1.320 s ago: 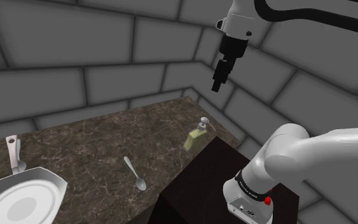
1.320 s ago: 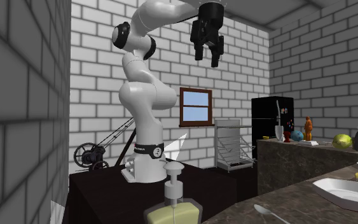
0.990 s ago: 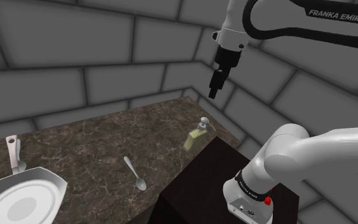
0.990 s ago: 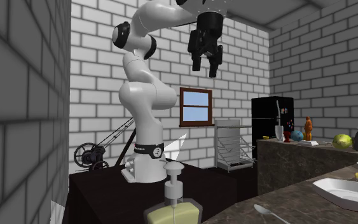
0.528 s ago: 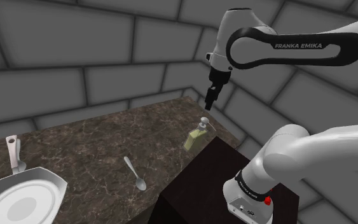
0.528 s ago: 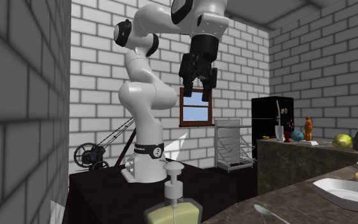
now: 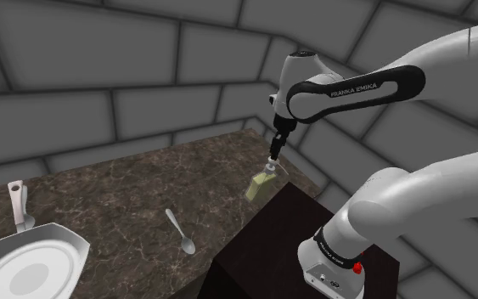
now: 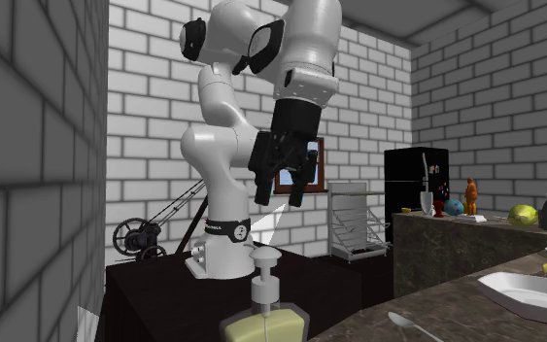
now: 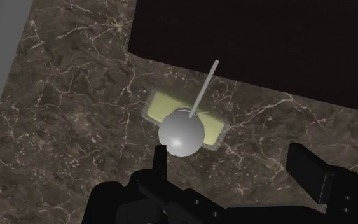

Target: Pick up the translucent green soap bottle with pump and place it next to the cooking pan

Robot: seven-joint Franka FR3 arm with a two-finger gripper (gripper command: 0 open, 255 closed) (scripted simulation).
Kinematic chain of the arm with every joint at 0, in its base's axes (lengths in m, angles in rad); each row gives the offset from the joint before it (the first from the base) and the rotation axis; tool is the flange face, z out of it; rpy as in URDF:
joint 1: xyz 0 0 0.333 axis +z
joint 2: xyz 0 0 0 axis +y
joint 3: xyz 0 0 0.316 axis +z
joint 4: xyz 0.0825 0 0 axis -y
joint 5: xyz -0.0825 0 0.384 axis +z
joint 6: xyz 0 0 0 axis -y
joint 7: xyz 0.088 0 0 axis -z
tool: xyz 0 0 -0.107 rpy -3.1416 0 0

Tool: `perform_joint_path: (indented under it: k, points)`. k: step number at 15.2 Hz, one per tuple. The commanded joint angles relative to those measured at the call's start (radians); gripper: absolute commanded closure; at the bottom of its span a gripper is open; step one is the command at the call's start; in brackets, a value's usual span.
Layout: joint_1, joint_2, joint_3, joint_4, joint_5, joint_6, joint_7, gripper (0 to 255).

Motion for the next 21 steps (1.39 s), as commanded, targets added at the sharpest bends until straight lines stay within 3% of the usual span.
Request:
perform_joint_path:
  k: [1,4,11,19,20,21]
  points:
    - [-0.018,0.068,-0.007,-0.009,-0.035,0.08,0.002,0]
    - [-0.053,0.169,-0.024,-0.015,-0.097,0.19,0.005,0]
    - [-0.078,0.258,-0.036,-0.05,-0.143,0.314,0.029,0]
    - [-0.08,0.266,-0.037,-0.052,-0.147,0.324,0.031,0]
    - [-0.08,0.266,-0.037,-0.052,-0.147,0.324,0.031,255]
    - [-0.08,0.266,-0.037,-0.052,-0.147,0.324,0.031,255]
